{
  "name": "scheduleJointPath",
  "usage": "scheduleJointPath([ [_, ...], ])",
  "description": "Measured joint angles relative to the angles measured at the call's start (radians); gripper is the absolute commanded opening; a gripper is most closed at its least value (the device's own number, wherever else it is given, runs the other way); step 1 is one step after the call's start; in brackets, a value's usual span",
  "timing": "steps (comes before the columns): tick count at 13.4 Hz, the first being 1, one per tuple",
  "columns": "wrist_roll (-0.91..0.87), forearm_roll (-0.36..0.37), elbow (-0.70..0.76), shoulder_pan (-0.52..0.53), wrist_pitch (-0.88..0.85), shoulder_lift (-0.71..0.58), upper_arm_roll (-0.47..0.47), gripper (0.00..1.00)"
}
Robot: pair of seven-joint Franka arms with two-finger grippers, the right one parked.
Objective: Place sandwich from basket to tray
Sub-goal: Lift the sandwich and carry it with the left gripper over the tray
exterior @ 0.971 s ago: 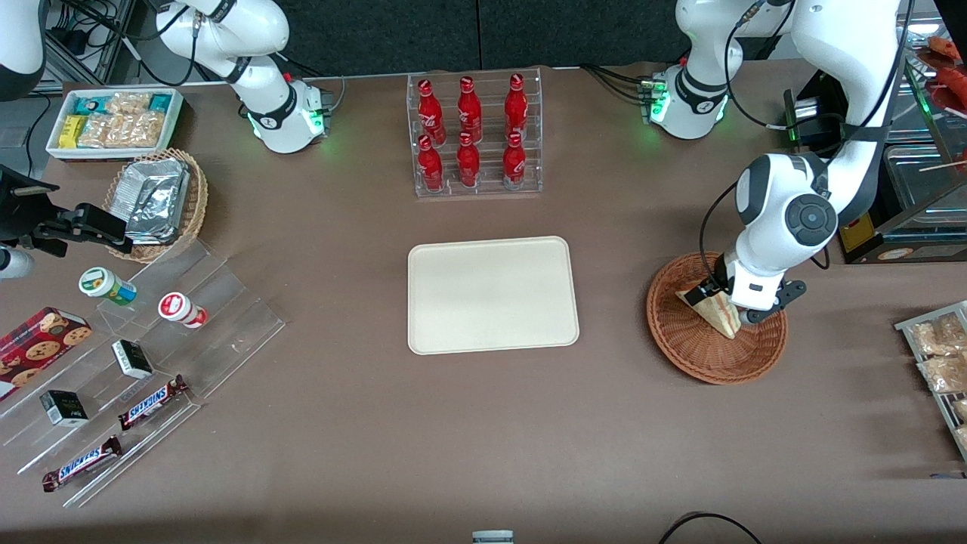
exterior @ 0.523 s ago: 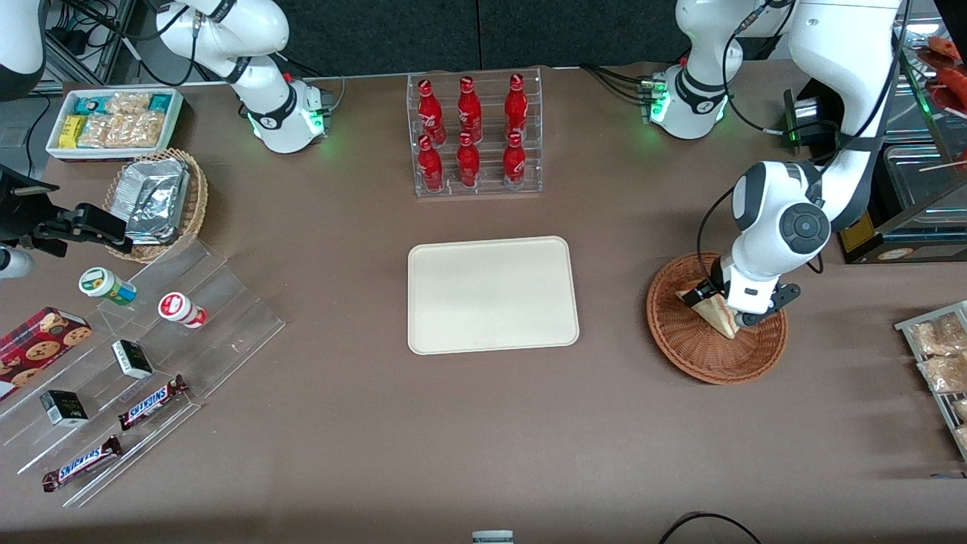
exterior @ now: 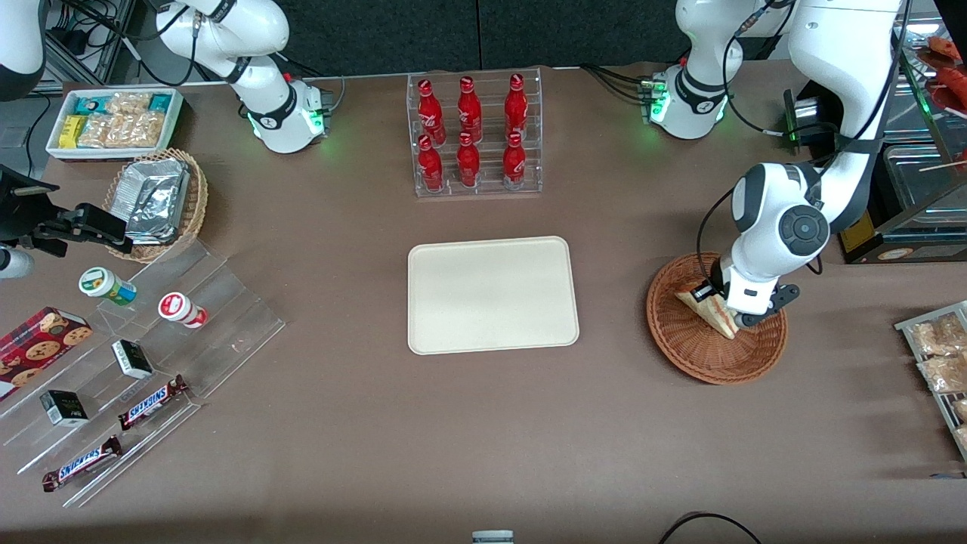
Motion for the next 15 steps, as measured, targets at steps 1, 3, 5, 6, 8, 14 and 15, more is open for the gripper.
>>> scheduleJointPath([
  [1,0.000,0.000,0.000,0.000,0.001,0.000,0.000,0.00],
  [3,0.000,0.001,0.004,0.000,0.001,-0.003,0.002,0.00],
  [5,0.002,0.034,0.021,0.001,-0.039,-0.020,0.006,0.00],
  [6,0.002,0.067,0.046,0.001,-0.106,-0.031,0.007,0.00],
  [8,0.002,0.102,0.147,-0.002,-0.294,-0.052,0.003,0.00],
  [14,-0.002,0.105,0.444,-0.007,-0.641,-0.068,-0.103,0.00],
  [15,-0.003,0.105,0.471,-0.008,-0.659,-0.067,-0.131,0.00],
])
